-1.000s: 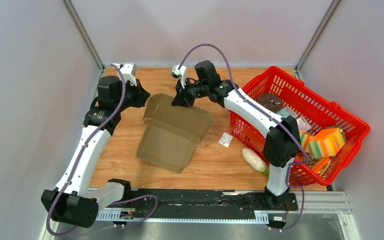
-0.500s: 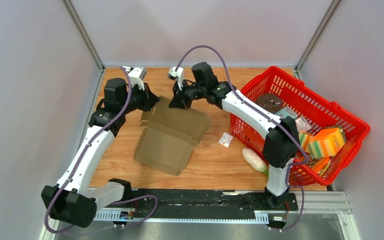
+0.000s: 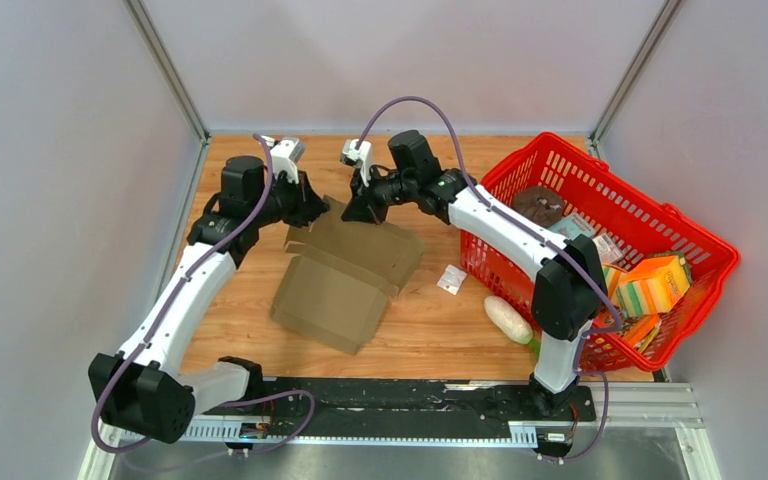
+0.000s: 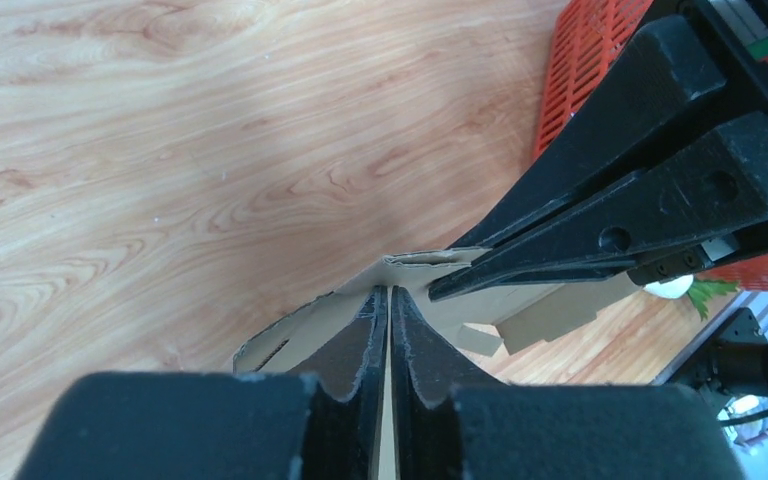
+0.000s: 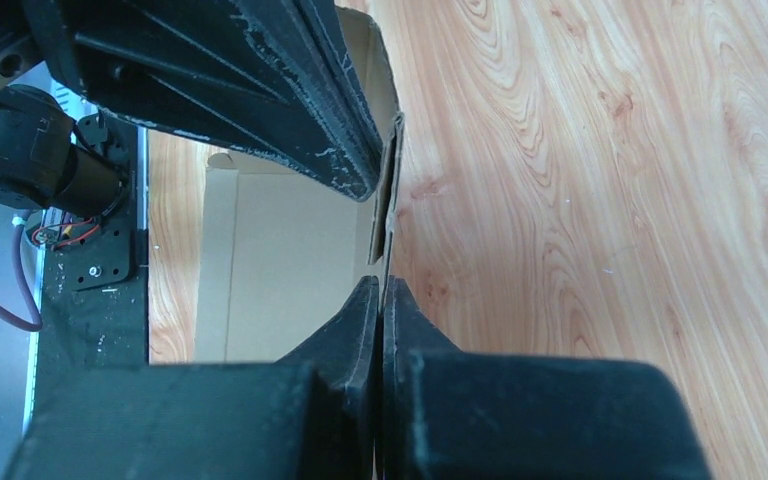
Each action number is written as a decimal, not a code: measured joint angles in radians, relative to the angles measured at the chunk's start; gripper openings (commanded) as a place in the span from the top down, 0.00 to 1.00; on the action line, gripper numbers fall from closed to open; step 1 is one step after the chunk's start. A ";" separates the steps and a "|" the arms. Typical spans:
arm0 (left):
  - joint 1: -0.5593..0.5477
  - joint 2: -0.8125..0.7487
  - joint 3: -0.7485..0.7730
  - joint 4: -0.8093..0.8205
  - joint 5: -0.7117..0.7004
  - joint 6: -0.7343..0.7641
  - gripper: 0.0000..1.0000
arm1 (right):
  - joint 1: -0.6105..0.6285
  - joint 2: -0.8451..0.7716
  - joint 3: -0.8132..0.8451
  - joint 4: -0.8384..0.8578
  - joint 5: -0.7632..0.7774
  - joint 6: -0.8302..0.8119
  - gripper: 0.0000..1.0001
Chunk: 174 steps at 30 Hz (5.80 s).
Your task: Fold the paper box
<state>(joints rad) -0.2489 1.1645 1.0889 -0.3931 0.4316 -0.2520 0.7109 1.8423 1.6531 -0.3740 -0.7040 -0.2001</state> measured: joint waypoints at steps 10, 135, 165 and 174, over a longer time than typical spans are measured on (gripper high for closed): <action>-0.005 -0.329 -0.189 -0.016 -0.219 -0.100 0.69 | -0.013 -0.014 -0.005 0.012 -0.001 0.002 1.00; -0.347 -0.058 -0.300 0.206 -0.798 -0.043 1.00 | -0.041 0.014 0.246 -0.326 0.703 0.478 0.14; -0.347 -0.415 -0.760 0.634 -0.946 -0.180 1.00 | 0.196 -0.150 -0.170 -0.277 0.963 1.706 0.33; -0.347 -0.438 -0.816 0.708 -0.933 -0.182 1.00 | 0.205 -0.078 -0.142 -0.208 0.938 1.867 0.43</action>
<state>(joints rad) -0.5961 0.7265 0.2733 0.3145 -0.5011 -0.4343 0.9161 1.7641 1.5116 -0.5819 0.2344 1.6665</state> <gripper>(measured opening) 0.009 0.580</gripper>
